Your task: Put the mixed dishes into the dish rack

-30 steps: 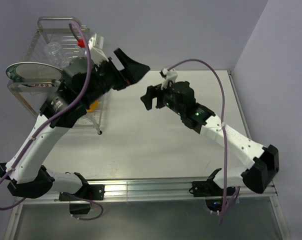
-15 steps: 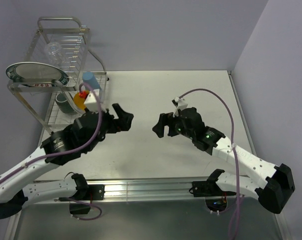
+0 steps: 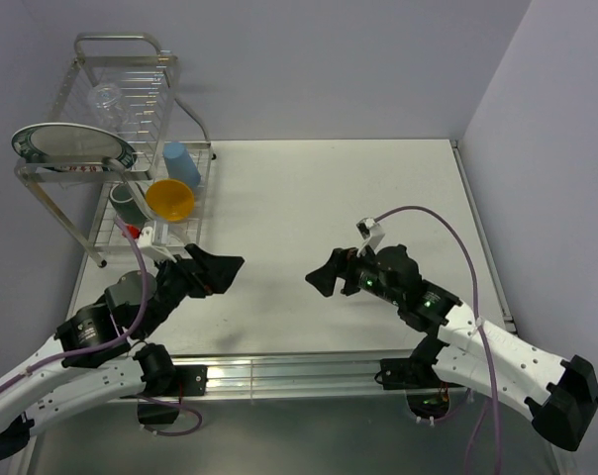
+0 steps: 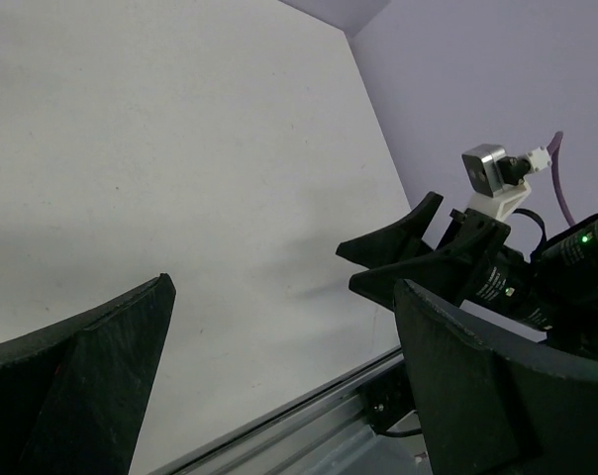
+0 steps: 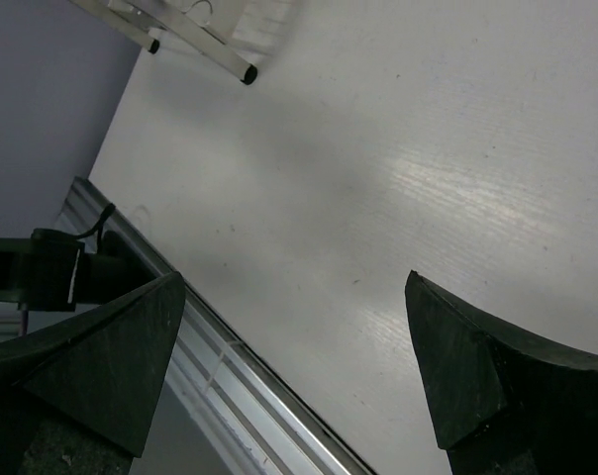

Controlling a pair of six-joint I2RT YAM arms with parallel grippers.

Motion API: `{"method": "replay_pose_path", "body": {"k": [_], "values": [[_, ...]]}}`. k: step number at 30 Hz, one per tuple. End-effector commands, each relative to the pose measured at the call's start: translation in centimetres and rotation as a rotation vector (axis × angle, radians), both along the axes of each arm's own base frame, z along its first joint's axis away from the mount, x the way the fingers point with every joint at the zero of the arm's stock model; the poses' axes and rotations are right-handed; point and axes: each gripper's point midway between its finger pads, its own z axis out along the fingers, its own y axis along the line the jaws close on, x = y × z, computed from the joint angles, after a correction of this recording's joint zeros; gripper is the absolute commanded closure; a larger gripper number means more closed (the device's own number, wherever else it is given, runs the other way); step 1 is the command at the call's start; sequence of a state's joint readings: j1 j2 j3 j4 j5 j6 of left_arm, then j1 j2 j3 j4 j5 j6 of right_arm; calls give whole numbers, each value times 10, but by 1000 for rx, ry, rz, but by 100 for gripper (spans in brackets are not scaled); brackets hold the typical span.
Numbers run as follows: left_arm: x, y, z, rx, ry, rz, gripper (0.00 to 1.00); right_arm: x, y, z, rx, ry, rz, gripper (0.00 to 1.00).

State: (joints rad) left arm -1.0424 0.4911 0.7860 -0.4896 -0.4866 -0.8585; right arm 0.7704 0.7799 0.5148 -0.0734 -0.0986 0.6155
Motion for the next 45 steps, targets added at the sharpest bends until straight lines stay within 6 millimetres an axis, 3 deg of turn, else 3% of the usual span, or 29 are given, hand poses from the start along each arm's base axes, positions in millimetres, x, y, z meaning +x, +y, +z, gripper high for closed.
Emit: {"method": "replay_pose_path", "body": {"k": [1,7,18,21,23,25,26,27,32,33,35,36,38,42,45], "values": [[-4,-2,17,-87,-26,-15,1,2,3,19,110,-45,-29,0],[-5,4,3,-160,4,13,1,4,-3,-8,77,37,-87,0],[-3,9,-31,-226,83,73,1,-5,-18,-33,75,51,-122,0],[-6,11,-41,-284,104,77,1,-11,-22,-35,113,16,-115,0],[-8,15,-49,-327,114,83,1,-15,-26,-26,172,-17,-118,0],[-10,19,-51,-385,126,95,1,-19,-29,-31,206,-16,-123,0],[-11,23,-53,-422,124,100,1,-21,-32,-23,250,-40,-126,0],[-11,26,-54,-463,138,112,1,-24,-33,-31,262,-17,-133,0],[-17,39,-60,-637,148,120,1,-37,-36,-18,398,-65,-97,0],[-17,40,-61,-679,174,127,1,-38,-37,-25,408,-38,-109,0],[-19,35,-68,-603,184,112,1,-38,-41,-21,454,-52,-127,0],[-19,32,-66,-597,180,100,1,-35,-45,-31,442,-21,-167,0],[-22,28,-64,-607,181,73,1,-33,-51,-31,469,-10,-207,0],[-23,33,-70,-637,210,88,1,-32,-55,-47,468,23,-235,0],[-25,35,-70,-612,204,83,1,-32,-59,-47,476,29,-260,0]]}}
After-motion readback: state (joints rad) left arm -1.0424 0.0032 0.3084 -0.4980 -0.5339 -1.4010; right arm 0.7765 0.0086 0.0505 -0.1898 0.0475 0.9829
